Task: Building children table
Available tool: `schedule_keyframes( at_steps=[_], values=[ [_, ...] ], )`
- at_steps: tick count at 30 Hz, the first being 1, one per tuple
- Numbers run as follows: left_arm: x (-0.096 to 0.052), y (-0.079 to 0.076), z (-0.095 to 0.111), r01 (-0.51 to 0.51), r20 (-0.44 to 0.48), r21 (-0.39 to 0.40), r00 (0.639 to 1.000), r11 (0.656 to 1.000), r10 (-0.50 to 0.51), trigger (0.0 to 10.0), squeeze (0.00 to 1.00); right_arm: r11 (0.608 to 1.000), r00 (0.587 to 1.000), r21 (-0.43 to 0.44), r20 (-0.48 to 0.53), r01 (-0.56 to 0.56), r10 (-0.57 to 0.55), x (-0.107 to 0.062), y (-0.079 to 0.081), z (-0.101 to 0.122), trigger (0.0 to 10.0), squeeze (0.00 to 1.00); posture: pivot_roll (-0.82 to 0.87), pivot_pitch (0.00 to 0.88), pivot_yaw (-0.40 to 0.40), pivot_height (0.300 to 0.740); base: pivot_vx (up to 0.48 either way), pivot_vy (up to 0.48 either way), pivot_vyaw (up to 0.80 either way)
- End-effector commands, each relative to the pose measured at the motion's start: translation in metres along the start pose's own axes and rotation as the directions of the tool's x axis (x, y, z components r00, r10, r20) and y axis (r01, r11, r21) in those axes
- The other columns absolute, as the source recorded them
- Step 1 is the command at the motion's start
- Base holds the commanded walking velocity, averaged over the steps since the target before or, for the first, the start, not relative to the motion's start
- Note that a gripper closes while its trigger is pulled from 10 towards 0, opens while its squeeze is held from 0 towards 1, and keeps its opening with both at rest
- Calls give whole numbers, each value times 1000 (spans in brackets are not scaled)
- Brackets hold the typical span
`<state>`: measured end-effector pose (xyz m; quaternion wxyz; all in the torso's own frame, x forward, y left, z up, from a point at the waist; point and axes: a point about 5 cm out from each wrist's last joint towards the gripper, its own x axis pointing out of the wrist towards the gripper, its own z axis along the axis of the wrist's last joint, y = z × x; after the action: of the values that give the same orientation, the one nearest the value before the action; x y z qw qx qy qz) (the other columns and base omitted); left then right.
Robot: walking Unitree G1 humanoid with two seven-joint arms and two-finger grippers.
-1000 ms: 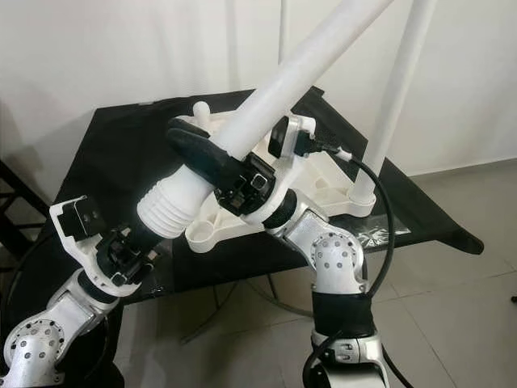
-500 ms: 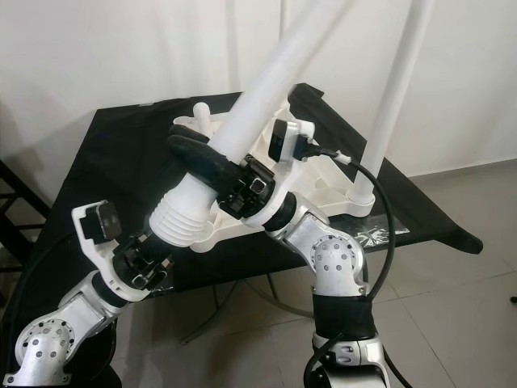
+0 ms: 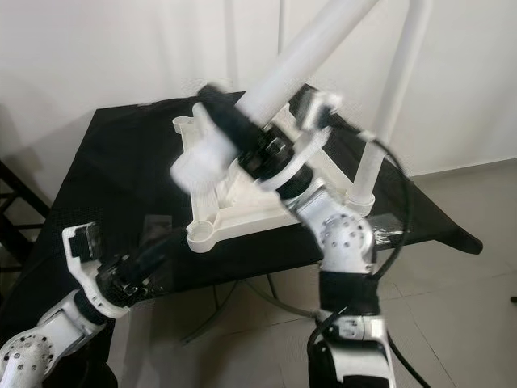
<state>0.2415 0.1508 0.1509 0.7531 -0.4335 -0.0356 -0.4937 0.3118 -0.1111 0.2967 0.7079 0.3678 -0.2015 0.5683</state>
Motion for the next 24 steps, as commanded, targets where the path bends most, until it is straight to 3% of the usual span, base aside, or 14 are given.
schedule_keyframes(
  at_steps=[1,3,5,9,11,12,14,15,16,17,19,20,21,24],
  values=[
    [-3,2,2,-12,-6,15,1000,1000,12,10000,1000,999,1000,-26,4,19,-19,5,-2,3,0,0,-71,0,30,740,0,0,0],
    [-3,2,2,-22,-3,26,1000,999,22,10000,1000,998,999,-53,-1,44,-44,4,-4,5,0,0,-72,0,29,740,0,0,0],
    [-4,12,9,-130,19,100,992,987,128,10000,1000,971,984,-188,-69,147,-163,-1,-14,3,0,0,-75,0,31,740,0,0,0],
    [-5,18,13,-189,31,139,982,972,187,10000,1000,954,973,-235,-91,185,-211,-3,-19,1,0,0,-75,0,31,740,0,0,0],
    [-5,28,20,-288,62,199,958,937,281,10000,1000,932,957,-299,-137,206,-256,-9,-23,-5,0,0,-61,0,22,740,0,0,0],
    [-6,40,34,-420,121,281,908,863,402,10000,1000,906,933,-364,-198,216,-302,-18,-26,-15,549,0,-55,0,17,740,0,0,0],
    [-6,40,34,-420,121,281,908,863,402,10000,1000,906,933,-364,-198,216,-302,-18,-26,-15,549,0,-55,0,17,740,0,0,0],
    [-7,49,46,-531,182,342,847,775,500,10000,1000,895,917,-386,-228,223,-327,-25,-27,-22,5412,0,-57,0,17,740,0,0,0],
    [-9,55,56,-625,235,418,776,660,586,10000,0,893,910,-391,-244,224,-336,-28,-25,-28,10000,0,-57,0,17,740,0,0,0],
    [-9,55,56,-625,235,418,776,660,586,10000,0,893,910,-391,-244,224,-336,-28,-25,-28,10000,0,-57,0,17,740,0,0,0],
    [-11,60,60,-701,291,475,696,532,657,10000,0,894,903,-390,-263,221,-339,-33,-21,-36,10000,0,-63,0,22,740,0,0,0],
    [-11,60,60,-701,291,475,696,532,657,10000,0,894,903,-390,-263,221,-339,-33,-21,-36,10000,0,-63,0,22,740,0,0,0],
    [-11,60,58,-717,307,504,670,482,675,10000,0,887,891,-411,-292,211,-348,-38,-19,-42,10000,0,-63,0,22,740,0,0,0],
    [-10,58,54,-718,309,525,661,456,684,10000,0,874,870,-441,-328,204,-368,-46,-19,-50,10000,0,-63,0,22,740,0,0,0]
  ],
)
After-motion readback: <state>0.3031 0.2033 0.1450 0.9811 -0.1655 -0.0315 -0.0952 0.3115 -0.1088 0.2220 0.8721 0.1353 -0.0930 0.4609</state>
